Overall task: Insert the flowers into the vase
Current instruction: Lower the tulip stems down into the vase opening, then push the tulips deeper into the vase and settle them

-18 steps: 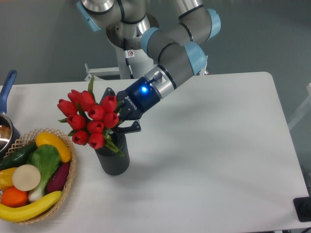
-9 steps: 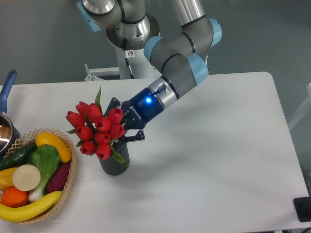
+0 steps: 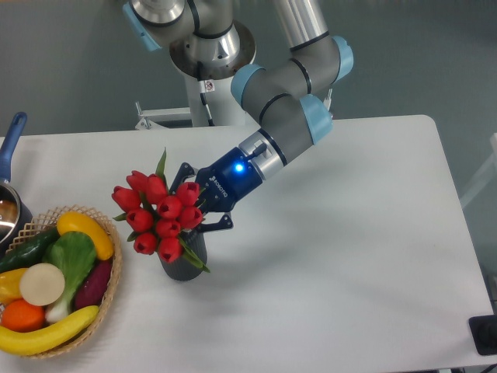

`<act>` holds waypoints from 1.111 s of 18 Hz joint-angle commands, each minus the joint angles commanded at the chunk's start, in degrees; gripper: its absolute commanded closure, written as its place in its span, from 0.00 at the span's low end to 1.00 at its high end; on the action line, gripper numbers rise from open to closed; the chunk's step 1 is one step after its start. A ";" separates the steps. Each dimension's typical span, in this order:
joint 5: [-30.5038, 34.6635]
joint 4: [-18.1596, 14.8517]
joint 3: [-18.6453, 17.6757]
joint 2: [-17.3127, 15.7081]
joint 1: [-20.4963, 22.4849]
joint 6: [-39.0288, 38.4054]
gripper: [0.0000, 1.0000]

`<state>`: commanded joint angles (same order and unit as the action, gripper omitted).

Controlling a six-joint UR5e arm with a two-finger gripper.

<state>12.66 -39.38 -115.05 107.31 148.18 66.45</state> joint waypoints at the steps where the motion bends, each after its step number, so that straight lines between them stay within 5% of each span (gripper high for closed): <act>1: 0.00 0.00 -0.44 0.00 0.00 0.17 0.65; 9: 0.00 0.00 -1.41 -0.26 0.53 1.14 0.49; 13: -0.09 0.00 -1.41 -0.26 0.53 1.23 0.28; 16: 0.00 0.00 -1.41 -0.35 0.53 1.14 0.27; 20: 0.00 0.00 -1.41 -0.44 0.61 1.23 0.05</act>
<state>12.66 -39.37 -116.46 106.88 148.80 67.68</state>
